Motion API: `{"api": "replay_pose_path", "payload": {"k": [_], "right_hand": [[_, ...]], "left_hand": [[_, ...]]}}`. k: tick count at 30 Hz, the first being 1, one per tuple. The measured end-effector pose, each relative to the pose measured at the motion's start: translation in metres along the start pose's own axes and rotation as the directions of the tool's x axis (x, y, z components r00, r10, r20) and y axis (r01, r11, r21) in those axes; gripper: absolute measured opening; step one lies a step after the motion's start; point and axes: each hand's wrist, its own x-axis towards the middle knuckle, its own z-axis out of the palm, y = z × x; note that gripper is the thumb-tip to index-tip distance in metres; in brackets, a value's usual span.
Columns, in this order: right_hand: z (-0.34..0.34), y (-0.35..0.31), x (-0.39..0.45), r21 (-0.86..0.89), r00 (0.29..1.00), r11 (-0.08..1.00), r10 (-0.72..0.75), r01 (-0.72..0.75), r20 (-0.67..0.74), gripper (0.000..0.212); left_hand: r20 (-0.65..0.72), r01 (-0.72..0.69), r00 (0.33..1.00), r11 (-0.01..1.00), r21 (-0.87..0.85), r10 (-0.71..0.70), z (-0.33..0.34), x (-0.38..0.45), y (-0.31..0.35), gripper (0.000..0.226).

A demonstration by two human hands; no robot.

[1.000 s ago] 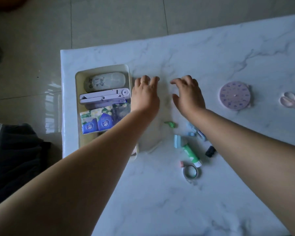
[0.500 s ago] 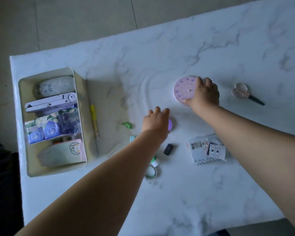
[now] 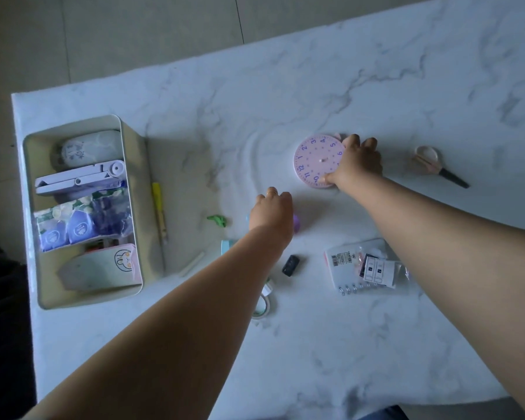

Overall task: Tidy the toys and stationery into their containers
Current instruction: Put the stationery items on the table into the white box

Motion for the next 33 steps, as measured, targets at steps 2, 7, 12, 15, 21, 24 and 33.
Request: {"api": "replay_pose_path", "payload": {"k": [2, 7, 12, 15, 21, 24, 33], "right_hand": [[0.000, -0.005, 0.002, 0.031, 0.997, 0.997, 0.067, -0.068, 0.028, 0.092], [0.011, -0.018, -0.004, 0.104, 0.986, 0.983, 0.141, -0.150, 0.089, 0.081], [0.028, -0.033, -0.016, 0.181, 0.985, 0.969, 0.155, -0.167, 0.081, 0.063], [0.032, -0.040, -0.022, 0.243, 0.969, 0.941, 0.212, -0.236, 0.124, 0.080], [0.033, -0.076, -0.041, 0.532, 0.990, 0.835, 0.128, -0.142, 0.063, 0.048], [0.026, -0.117, -0.057, 0.566, 0.999, 0.824, -0.001, 0.024, -0.041, 0.012], [0.032, -0.277, -0.119, 0.760, 0.982, 0.623, -0.154, 0.182, -0.110, 0.028]], "left_hand": [[-0.027, 0.031, 0.999, 0.993, -0.114, -0.034, -0.005, 0.000, -0.004, 0.027], [-0.085, 0.092, 0.984, 0.864, -0.495, -0.153, -0.026, 0.006, -0.019, 0.016], [0.101, 0.205, 0.958, 0.392, -0.897, -0.269, -0.033, 0.017, -0.035, 0.018], [0.184, 0.248, 0.945, 0.224, -0.943, -0.270, -0.033, 0.017, -0.041, 0.011], [0.204, 0.245, 0.931, 0.105, -0.964, -0.301, -0.044, 0.000, -0.065, 0.018], [0.135, 0.160, 0.911, 0.032, -0.987, -0.390, -0.065, -0.008, -0.094, 0.020], [-0.129, 0.004, 0.642, 0.172, -0.985, -0.756, -0.138, -0.026, -0.258, 0.021]]}}
